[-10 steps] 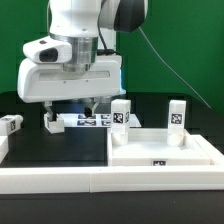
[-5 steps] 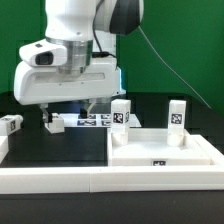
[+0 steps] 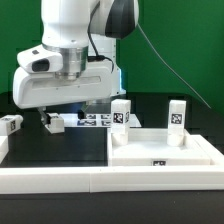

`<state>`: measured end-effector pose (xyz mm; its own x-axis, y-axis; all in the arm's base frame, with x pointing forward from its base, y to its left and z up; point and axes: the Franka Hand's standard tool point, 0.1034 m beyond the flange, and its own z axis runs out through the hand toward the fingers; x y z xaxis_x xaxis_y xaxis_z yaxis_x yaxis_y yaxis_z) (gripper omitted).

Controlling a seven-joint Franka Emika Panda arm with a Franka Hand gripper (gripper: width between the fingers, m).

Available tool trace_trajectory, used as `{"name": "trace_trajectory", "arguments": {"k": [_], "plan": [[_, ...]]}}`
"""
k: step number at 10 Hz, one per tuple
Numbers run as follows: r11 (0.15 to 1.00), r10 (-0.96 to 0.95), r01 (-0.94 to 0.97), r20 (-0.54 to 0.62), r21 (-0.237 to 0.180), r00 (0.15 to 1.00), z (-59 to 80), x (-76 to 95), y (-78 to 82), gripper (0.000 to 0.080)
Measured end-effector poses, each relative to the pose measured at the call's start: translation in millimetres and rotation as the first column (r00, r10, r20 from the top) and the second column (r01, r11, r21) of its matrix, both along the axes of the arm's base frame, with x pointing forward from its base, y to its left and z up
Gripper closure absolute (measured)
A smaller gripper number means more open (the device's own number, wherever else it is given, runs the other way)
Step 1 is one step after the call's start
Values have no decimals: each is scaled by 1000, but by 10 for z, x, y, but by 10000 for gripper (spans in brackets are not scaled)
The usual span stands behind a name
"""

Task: Assemble square table

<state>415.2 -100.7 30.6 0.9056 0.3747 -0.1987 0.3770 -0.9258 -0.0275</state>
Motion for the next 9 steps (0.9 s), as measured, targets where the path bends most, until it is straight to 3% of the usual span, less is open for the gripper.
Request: {"name": "trace_trajectory", "arguments": {"k": [2, 4, 9], "plan": [[1000, 7, -10, -134, -20, 991, -19, 0, 84, 150], [997, 10, -26, -215, -76, 977, -83, -110, 28, 150], [991, 4, -63, -452, -116, 892, -133, -191, 99, 150]]}}
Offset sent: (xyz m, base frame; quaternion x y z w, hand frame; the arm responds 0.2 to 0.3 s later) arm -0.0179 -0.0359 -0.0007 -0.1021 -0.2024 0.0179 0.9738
